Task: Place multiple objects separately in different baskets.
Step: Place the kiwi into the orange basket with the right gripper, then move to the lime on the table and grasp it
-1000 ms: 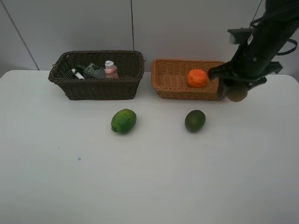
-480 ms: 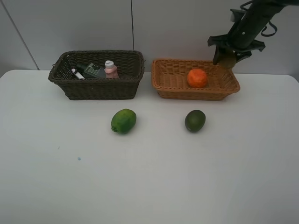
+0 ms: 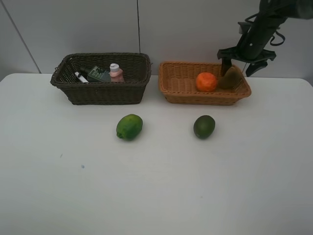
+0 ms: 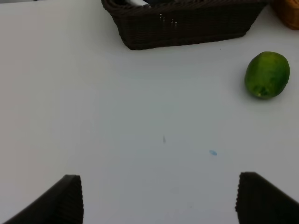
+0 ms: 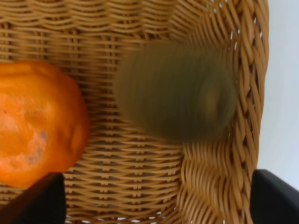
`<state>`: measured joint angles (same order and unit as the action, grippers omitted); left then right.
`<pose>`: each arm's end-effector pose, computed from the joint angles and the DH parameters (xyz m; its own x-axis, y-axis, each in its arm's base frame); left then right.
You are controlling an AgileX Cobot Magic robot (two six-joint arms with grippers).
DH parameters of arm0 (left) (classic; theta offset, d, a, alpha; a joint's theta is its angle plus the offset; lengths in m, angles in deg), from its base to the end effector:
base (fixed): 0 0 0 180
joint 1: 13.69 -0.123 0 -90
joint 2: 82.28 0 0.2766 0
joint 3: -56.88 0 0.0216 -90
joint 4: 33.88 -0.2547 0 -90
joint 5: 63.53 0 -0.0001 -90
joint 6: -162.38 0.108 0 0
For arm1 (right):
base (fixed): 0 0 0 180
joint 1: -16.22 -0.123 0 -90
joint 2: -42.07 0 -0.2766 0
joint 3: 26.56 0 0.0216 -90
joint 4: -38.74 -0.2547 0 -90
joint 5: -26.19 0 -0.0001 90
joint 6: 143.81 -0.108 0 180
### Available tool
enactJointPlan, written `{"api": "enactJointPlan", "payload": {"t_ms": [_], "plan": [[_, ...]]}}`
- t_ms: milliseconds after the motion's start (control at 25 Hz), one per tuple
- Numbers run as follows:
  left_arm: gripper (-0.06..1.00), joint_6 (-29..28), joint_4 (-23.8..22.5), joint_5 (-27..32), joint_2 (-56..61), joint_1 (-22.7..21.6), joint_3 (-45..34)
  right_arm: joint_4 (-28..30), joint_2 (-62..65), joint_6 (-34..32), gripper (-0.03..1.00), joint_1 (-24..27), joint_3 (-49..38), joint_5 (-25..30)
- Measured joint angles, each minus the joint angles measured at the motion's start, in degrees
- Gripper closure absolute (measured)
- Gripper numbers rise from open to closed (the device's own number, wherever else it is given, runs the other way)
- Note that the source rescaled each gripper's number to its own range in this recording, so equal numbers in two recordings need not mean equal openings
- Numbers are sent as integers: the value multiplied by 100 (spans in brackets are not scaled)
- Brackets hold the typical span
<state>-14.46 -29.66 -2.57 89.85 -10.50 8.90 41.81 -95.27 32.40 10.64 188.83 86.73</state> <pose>0.0204 -0.0081 0.2731 -0.4470 0.0443 -0.8934 0.1216 0.9925 -0.0117 0.4877 0.0426 0.1759 -0.9515 -0.0530 -0.3030 -0.0453 0.9984 -0.0324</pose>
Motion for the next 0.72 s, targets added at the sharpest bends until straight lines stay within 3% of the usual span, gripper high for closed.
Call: {"api": "enactJointPlan", "payload": {"t_ms": [480,720], "plan": [[11,0,0,0,0,0,0,-307,769,-58,1,0,-36,873],[11,0,0,0,0,0,0,-433,1441,-155,1,-9,-954,882]]}}
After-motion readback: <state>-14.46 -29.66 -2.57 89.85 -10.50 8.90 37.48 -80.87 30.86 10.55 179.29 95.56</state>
